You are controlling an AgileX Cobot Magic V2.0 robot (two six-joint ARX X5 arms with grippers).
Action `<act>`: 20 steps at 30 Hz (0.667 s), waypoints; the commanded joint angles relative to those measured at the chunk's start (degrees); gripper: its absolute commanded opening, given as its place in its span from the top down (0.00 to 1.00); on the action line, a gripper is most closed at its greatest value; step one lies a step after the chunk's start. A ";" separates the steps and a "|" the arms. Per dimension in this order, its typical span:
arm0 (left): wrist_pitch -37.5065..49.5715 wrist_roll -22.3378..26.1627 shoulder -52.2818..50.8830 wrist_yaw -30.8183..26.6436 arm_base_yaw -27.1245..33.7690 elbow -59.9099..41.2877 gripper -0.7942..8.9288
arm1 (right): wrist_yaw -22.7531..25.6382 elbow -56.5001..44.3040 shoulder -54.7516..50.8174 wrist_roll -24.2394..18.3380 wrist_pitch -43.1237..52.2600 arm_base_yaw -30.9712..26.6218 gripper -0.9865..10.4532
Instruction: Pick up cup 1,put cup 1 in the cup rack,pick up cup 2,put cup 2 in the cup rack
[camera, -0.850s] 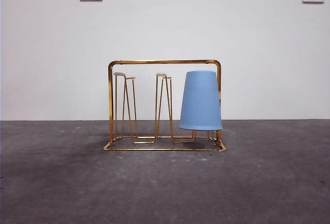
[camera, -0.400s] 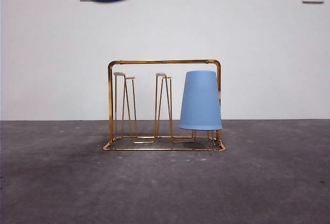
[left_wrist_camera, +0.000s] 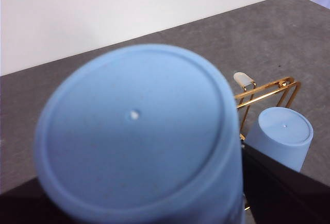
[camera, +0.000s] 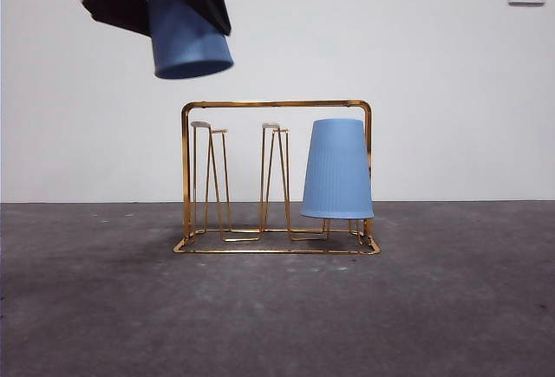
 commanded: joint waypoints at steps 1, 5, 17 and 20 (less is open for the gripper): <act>1.05 -0.07 2.16 0.02 0.13 -0.42 0.92 | 0.26 -0.20 -0.15 0.68 0.17 0.00 0.75; 1.75 -0.22 5.20 -0.02 0.24 -0.42 0.92 | 0.26 -0.20 -0.15 0.76 -0.48 0.00 0.75; 4.50 -0.44 11.10 -0.44 0.31 -0.42 0.92 | 0.26 -0.22 -0.15 1.07 -0.81 0.00 0.75; 4.81 -0.42 12.37 -0.46 0.39 -0.42 0.92 | 0.26 -0.22 -0.15 1.09 -1.03 0.00 0.75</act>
